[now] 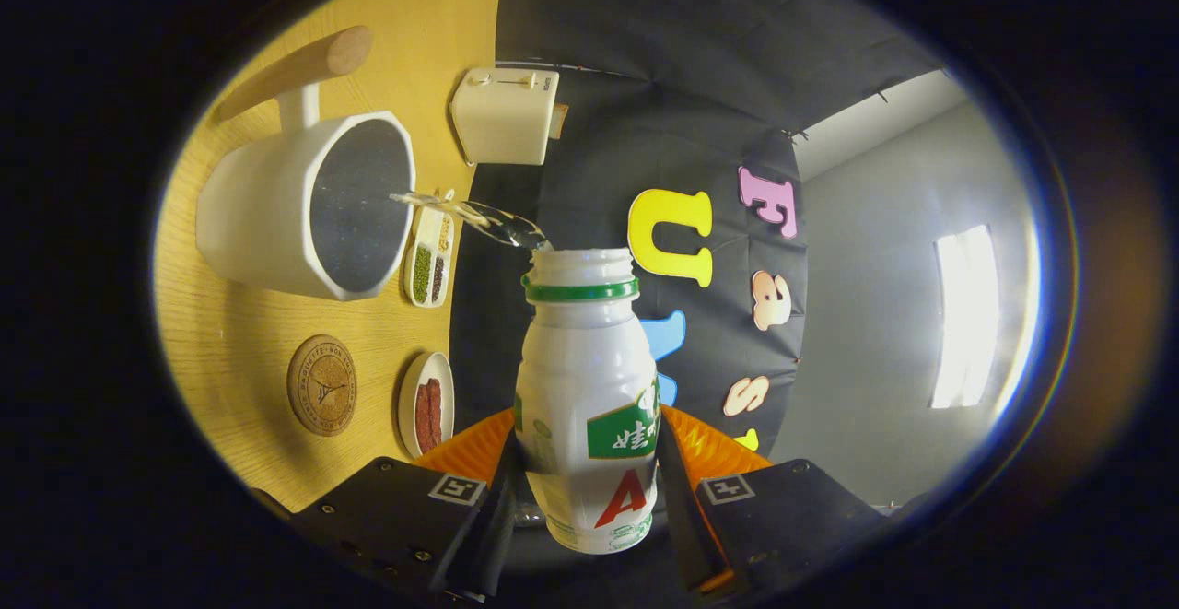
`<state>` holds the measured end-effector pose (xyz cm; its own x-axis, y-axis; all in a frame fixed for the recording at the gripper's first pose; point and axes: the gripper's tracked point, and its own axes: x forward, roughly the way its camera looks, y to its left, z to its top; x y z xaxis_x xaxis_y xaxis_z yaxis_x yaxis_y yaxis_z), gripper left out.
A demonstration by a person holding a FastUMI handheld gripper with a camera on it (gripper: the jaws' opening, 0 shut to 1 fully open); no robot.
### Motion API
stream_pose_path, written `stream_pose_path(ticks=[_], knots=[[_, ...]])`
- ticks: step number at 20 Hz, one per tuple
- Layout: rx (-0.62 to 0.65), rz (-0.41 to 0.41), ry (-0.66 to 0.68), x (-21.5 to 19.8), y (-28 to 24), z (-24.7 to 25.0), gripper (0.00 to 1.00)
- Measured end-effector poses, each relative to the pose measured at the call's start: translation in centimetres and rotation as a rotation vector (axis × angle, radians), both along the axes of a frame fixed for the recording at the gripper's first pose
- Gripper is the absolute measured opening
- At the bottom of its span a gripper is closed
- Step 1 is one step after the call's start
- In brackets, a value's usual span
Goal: Take the bottle from table, then pour the juice into the cup, finally place the bottle on the coaster
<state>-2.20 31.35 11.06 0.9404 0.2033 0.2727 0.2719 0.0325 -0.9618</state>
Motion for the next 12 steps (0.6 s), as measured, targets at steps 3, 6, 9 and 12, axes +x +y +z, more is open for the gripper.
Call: stream_pose_path(ticks=[3, 6, 9, 12], knots=[[-0.004, -0.001, -0.001, -0.14, -0.14, 0.08, 0.70], [-0.007, -0.002, -0.005, -0.17, -0.18, 0.28, 0.70], [-0.009, -0.002, -0.004, -0.16, -0.07, 0.37, 0.70], [-0.017, 0.000, -0.008, -0.30, -0.04, 0.53, 0.70]])
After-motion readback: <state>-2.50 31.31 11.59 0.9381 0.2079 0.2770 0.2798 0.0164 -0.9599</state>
